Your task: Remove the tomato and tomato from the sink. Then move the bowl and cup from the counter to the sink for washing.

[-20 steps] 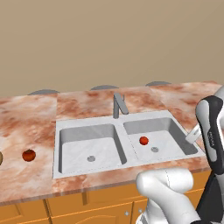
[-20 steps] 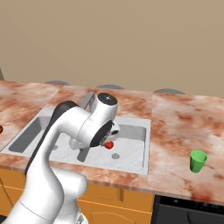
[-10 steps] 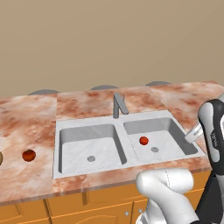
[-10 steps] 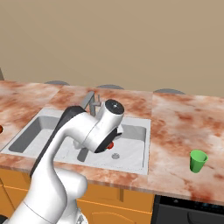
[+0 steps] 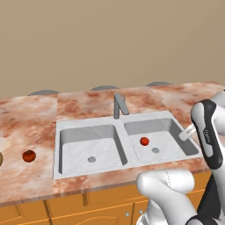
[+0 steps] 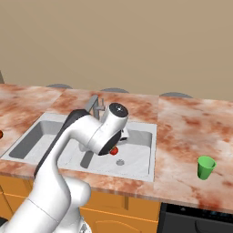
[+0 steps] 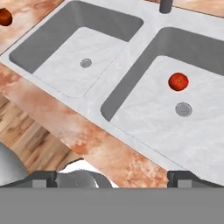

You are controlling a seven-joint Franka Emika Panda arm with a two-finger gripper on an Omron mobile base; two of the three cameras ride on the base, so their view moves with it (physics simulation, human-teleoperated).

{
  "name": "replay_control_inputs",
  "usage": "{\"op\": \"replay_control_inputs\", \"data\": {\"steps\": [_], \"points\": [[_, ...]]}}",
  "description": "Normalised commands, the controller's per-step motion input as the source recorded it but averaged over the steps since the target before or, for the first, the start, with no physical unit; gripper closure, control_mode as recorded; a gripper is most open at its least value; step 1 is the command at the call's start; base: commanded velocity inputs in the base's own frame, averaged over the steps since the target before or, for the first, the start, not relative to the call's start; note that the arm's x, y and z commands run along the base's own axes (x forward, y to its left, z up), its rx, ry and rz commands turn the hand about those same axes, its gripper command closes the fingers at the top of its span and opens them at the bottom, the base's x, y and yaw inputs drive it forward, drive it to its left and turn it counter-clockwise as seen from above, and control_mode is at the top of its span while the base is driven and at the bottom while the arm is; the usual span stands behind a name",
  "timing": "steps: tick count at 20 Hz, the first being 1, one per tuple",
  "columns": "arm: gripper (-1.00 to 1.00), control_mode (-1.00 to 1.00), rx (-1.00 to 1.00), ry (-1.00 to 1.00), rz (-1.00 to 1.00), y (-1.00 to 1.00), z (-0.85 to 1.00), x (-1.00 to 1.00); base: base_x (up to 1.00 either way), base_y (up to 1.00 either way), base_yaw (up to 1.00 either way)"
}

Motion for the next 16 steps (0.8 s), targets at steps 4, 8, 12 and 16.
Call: {"op": "replay_control_inputs", "data": {"steps": [4, 8, 12, 16], "points": [[-1.00, -1.00, 0.02, 0.05, -0.13, -0.06, -0.10, 0.25, 0.00, 0.00, 0.00], [-1.00, -1.00, 0.04, 0.04, -0.15, 0.00, -0.14, 0.23, 0.00, 0.00, 0.00], [-1.00, -1.00, 0.02, 0.00, -0.14, 0.00, -0.14, 0.21, 0.00, 0.00, 0.00], [-1.00, -1.00, 0.00, 0.00, -0.18, 0.04, -0.17, 0.19, 0.00, 0.00, 0.00]]}}
